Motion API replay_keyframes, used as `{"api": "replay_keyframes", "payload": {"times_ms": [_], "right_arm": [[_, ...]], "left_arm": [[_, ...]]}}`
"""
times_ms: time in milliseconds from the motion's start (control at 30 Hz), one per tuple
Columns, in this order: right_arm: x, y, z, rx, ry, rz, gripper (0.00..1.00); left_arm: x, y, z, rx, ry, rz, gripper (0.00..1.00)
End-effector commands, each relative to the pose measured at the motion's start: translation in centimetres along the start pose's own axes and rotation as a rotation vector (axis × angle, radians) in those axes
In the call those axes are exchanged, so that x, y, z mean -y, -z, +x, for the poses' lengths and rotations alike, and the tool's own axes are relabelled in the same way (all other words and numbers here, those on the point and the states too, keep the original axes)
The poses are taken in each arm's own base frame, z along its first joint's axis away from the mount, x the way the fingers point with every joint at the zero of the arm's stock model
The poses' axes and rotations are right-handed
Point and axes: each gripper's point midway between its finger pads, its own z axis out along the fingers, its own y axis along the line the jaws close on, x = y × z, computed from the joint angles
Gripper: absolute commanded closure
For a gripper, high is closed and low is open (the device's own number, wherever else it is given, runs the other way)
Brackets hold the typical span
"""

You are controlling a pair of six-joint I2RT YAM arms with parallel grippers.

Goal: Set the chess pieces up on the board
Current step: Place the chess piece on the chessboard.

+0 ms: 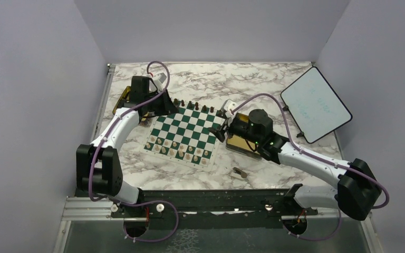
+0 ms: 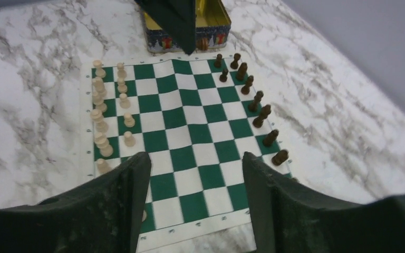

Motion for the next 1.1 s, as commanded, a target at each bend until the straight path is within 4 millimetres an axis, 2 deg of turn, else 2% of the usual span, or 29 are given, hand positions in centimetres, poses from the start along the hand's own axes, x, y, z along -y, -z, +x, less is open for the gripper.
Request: {"api": "replay_keyframes", "payload": {"times_ms": [0,67,133,300,533,733,900,1067], "right_arm": [[-0.1,-2.4,-1.3,0.055,0.249,-0.081,0.39],[-0.2,-3.4,-0.6,0.043,0.352,-0.119,0.54],[-1.3,-3.8,0.1,0.044,0.451,-0.211,0.59],[-3.2,-3.9,0.4,0.123,0.614,-0.329,0.53],[-3.3,-4.5,0.4,0.128,0.727,-0.378,0.53],[-3.0,-5.1,0.2,0.122,0.797,-0.391,0.51],[-3.6,-5.6,1.1,0.113,0.847,-0.448,0.5],[-4.0,-5.6,1.6,0.103,0.877,-0.472,0.56]], "left_arm": [[5.5,0.8,2.9,-0.085,-0.035,0.214,0.89],[7.1,1.0,4.3,-0.124,-0.05,0.269,0.89],[8.3,1.2,5.3,-0.153,-0.054,0.314,0.89],[10.7,2.3,7.1,-0.199,-0.072,0.405,0.89],[12.0,2.9,8.6,-0.247,-0.079,0.471,0.89],[12.2,2.9,9.0,-0.258,-0.09,0.482,0.89],[12.3,2.8,9.2,-0.272,-0.093,0.493,0.89],[12.3,2.8,9.2,-0.273,-0.094,0.493,0.89]]}}
